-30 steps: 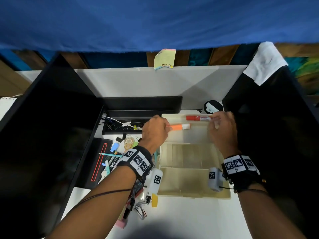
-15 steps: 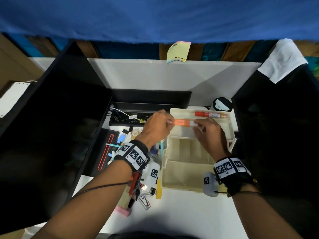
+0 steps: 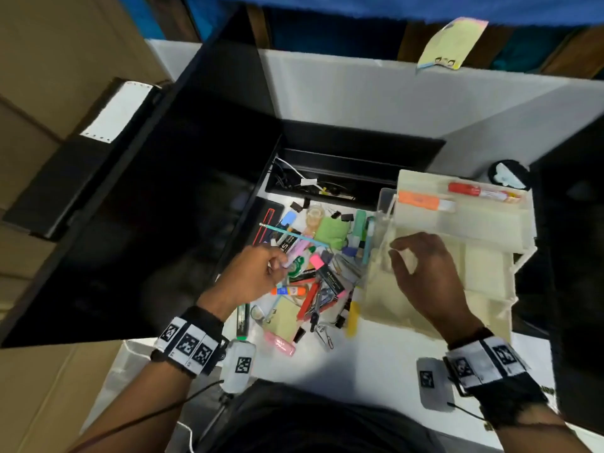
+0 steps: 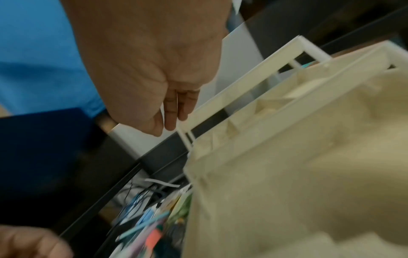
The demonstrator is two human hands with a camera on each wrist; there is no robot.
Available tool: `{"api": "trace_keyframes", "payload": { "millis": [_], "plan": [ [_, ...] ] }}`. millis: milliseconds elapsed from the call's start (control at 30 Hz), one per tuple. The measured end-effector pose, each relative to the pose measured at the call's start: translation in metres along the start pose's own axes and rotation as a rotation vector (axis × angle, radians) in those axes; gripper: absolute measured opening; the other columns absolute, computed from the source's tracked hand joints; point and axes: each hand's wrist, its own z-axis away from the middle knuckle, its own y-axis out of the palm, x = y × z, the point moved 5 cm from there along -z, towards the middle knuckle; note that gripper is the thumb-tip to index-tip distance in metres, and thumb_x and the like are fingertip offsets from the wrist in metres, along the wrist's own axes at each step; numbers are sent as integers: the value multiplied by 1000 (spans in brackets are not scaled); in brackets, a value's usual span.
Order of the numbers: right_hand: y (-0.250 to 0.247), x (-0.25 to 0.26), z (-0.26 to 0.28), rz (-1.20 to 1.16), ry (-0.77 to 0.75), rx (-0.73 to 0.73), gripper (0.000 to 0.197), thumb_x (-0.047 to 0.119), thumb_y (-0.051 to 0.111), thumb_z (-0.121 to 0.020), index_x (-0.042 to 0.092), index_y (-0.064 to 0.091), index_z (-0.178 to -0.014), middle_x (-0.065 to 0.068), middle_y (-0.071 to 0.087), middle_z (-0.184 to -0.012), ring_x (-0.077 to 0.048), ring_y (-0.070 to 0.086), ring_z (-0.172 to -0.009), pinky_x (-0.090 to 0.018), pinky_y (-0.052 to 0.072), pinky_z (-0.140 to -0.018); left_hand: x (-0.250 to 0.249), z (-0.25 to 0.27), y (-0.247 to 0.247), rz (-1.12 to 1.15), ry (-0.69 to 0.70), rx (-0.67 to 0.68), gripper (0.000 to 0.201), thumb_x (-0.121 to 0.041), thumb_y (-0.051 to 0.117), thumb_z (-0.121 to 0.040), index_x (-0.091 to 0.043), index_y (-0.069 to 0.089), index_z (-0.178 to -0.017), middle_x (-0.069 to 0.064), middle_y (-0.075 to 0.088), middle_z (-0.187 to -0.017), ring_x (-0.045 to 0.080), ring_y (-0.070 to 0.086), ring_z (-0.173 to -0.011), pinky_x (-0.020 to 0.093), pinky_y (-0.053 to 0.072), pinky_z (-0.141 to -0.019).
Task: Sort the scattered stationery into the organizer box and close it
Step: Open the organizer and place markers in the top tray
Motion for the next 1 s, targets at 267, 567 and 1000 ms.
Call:
{"api": "trace_keyframes", "payload": {
  "millis": [267, 567, 1000],
  "plan": [
    [97, 59, 40, -76, 23, 438, 3, 17, 67, -93, 20, 66, -93, 3, 69, -86, -15, 65, -72, -29, 53, -64, 60, 50, 21, -69, -200, 90, 49, -32, 79, -90, -21, 62, -134, -1, 59, -130, 21, 65, -112, 37, 54, -99],
    [161, 66, 59, -46, 358, 592, 23, 32, 80, -84, 15, 65, -84, -1, 72, -80, -20, 72, -75, -23, 49, -65, 89, 72, 50, -192, -474, 107, 58, -38, 68, -95, -8, 38, -134, 15, 44, -130, 39, 62, -115, 40, 47, -81],
    [146, 67, 69, -169, 588, 601, 29, 9, 80, -78, 5, 55, -93, -11, 70, -66, -18, 67, -44, -29, 53, -40, 106, 67, 62, -231, -542, 85, 51, -43, 68, -94, -7, 56, -128, 14, 61, -130, 31, 62, -120, 34, 50, -96]
  ]
}}
